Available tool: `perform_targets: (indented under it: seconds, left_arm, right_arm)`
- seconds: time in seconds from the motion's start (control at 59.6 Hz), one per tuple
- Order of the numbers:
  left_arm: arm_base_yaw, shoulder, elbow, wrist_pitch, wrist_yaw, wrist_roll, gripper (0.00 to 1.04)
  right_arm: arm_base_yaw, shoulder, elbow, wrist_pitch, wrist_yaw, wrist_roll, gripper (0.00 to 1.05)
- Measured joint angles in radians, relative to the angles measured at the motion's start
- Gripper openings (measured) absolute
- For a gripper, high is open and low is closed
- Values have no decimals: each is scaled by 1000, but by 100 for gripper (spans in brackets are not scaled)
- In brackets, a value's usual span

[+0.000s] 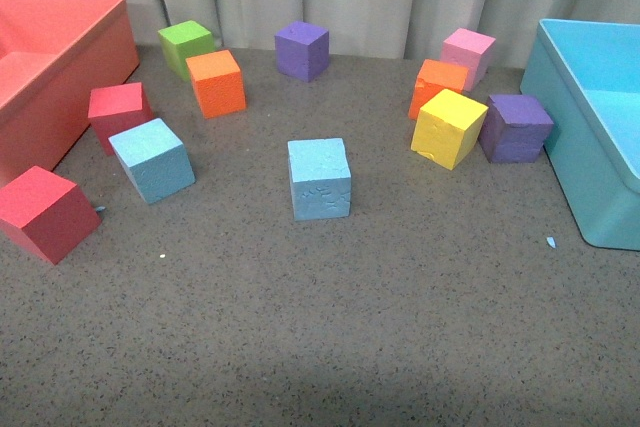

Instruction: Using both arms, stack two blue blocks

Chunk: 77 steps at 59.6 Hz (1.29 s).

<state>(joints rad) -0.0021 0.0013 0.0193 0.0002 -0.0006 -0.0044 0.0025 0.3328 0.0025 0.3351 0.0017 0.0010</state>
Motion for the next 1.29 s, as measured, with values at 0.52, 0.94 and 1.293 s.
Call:
perform_targets:
  seconds: [0.52, 0.94, 1.293]
  left_arm:
    - [0, 0, 0, 0, 0, 0, 98]
    - [0, 0, 0, 0, 0, 0, 98]
    - [0, 0, 0, 0, 0, 0, 98]
  right_arm:
    - [0, -161, 0, -160, 0, 0, 1]
    - [0, -328, 1, -334, -3, -1, 25]
    - [0, -328, 1, -334, -3, -1, 89]
